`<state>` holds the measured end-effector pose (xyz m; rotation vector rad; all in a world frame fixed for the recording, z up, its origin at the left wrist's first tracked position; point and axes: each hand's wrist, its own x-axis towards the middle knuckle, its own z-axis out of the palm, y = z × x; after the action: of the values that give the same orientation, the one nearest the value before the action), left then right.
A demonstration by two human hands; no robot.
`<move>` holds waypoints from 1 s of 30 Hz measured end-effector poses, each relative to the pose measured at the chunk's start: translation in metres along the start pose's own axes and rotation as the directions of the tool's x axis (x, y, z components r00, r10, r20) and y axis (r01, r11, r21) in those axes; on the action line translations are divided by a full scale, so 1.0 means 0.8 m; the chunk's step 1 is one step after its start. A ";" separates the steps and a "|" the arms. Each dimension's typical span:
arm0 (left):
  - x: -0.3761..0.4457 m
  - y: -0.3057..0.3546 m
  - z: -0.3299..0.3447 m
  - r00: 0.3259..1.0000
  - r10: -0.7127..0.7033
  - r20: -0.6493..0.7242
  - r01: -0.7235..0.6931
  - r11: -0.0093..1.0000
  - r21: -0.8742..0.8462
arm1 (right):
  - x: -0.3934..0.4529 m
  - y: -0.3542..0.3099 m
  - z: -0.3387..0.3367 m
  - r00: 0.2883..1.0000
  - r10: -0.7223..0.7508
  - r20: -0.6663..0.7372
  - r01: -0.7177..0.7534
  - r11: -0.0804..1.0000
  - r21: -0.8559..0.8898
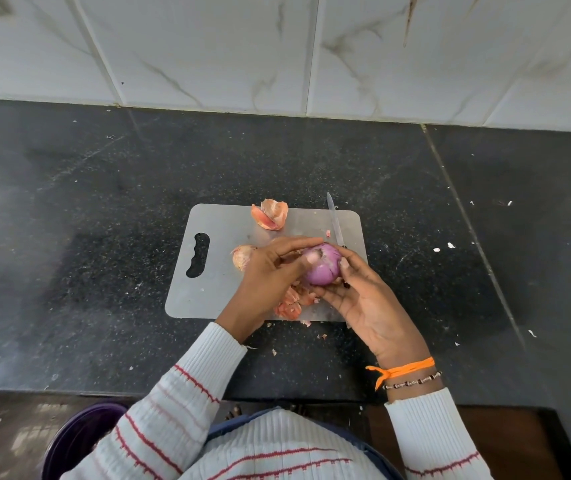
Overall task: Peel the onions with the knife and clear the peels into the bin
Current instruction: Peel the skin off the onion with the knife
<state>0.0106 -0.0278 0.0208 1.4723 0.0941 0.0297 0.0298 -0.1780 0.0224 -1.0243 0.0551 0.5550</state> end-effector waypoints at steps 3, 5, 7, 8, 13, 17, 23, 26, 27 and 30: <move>0.000 0.001 -0.001 1.000 0.011 -0.008 -0.011 1.000 -0.010 | -0.001 -0.001 0.000 1.000 0.000 0.014 0.000 1.000 -0.014; -0.001 0.003 0.002 0.998 0.007 -0.057 -0.010 0.999 -0.053 | -0.002 -0.002 0.000 1.000 -0.003 0.030 0.003 1.000 -0.021; -0.001 0.003 0.005 0.996 0.008 -0.087 -0.015 0.996 -0.090 | -0.002 -0.003 -0.001 0.999 -0.003 0.041 0.004 1.000 -0.021; -0.002 0.003 0.006 0.995 0.013 -0.098 -0.024 0.994 -0.106 | -0.002 -0.002 -0.001 0.999 -0.001 0.043 0.002 1.000 -0.020; 0.001 0.002 0.008 0.977 0.045 -0.208 -0.063 0.995 -0.082 | -0.002 0.002 0.000 1.000 0.017 0.026 -0.016 0.999 -0.044; 0.000 -0.001 0.001 0.966 0.061 -0.250 -0.075 0.996 -0.048 | -0.002 0.003 0.005 1.000 0.025 0.003 -0.025 0.999 -0.028; -0.004 -0.003 -0.012 0.945 0.323 -0.059 -0.293 0.910 0.292 | -0.002 0.001 0.005 1.000 0.023 -0.014 -0.023 1.000 -0.005; -0.003 -0.006 -0.013 0.892 0.452 -0.012 -0.400 0.801 0.444 | -0.003 0.001 0.004 0.999 0.022 -0.030 -0.023 0.999 -0.038; -0.003 -0.007 -0.013 0.877 0.481 0.005 -0.423 0.767 0.483 | -0.004 0.001 0.003 0.999 0.017 -0.034 -0.018 0.999 -0.049; -0.002 -0.008 -0.010 0.862 0.506 0.041 -0.439 0.703 0.560 | -0.005 -0.001 0.002 0.999 0.002 -0.033 -0.004 0.997 -0.083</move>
<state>0.0081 -0.0203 0.0135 2.0503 -0.2099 0.5572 0.0261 -0.1786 0.0250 -1.1146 0.0632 0.5467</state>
